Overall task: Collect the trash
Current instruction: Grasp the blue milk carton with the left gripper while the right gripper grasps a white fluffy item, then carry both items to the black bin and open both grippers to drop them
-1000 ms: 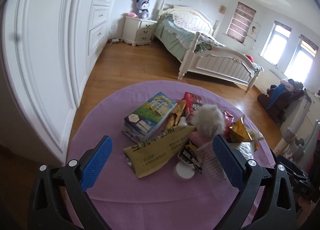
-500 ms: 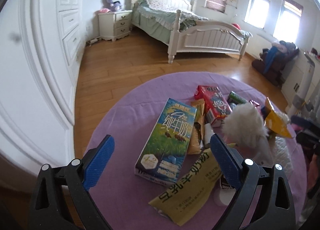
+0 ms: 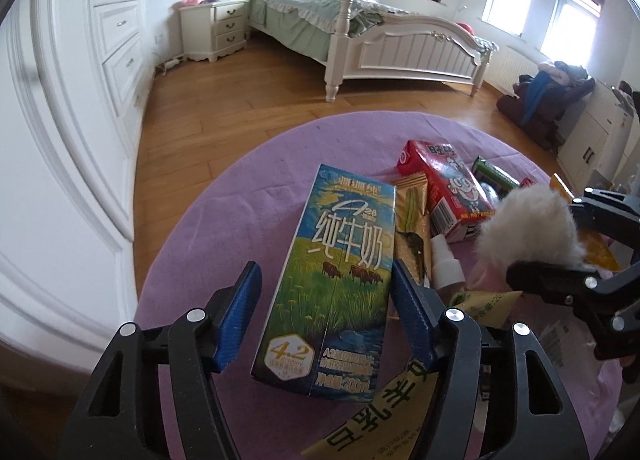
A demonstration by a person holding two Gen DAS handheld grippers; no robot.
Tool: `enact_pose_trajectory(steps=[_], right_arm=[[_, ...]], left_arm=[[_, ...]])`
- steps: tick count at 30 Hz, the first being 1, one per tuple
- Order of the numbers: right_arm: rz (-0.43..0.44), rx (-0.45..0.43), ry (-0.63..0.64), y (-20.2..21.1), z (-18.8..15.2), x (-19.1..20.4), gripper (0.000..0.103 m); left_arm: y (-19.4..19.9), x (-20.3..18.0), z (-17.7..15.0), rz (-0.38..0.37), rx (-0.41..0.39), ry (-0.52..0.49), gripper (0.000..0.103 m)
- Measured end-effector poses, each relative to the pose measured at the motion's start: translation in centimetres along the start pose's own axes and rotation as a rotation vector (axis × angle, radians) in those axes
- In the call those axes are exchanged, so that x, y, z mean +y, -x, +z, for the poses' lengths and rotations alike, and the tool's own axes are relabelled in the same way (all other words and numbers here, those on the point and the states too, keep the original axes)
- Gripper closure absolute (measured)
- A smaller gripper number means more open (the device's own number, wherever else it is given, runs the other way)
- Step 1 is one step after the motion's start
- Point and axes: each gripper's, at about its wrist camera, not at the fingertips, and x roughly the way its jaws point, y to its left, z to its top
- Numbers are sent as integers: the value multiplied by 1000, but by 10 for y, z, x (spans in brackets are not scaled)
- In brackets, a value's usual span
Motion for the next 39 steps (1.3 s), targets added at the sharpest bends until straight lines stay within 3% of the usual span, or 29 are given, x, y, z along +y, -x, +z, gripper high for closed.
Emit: enact_pose_trajectory(steps=[2, 4, 5, 8, 13, 18, 22, 26, 29, 33, 39], right_arm=[[12, -9, -24, 4, -2, -3, 52], [49, -35, -64, 10, -4, -8, 55], [61, -50, -78, 13, -5, -9, 57], [87, -96, -91, 28, -12, -11, 58], [161, -206, -127, 67, -22, -20, 58], [247, -352, -192, 119, -29, -46, 58], [189, -460, -235, 157, -47, -80, 58], [88, -515, -303, 176, -82, -129, 58], [-20, -496, -368, 170, -114, -173, 58], [-81, -451, -507, 156, -167, -233, 58], [-135, -388, -682, 135, -237, -305, 58]], left_arm=[[-2, -1, -1, 10, 6, -9, 37], [-4, 0, 1, 14, 0, -13, 37], [-3, 1, 1, -2, -5, -7, 43], [4, 4, 0, 2, -41, 28, 50], [48, 0, -6, -22, -157, 94, 50], [103, -39, 3, -79, -258, 82, 50], [127, -96, 18, -159, -296, 33, 50], [119, -169, 31, -295, -277, -1, 50], [90, -234, 37, -405, -216, -14, 50], [40, -326, 36, -511, -120, -66, 50], [-37, -432, 32, -584, 56, -103, 50]])
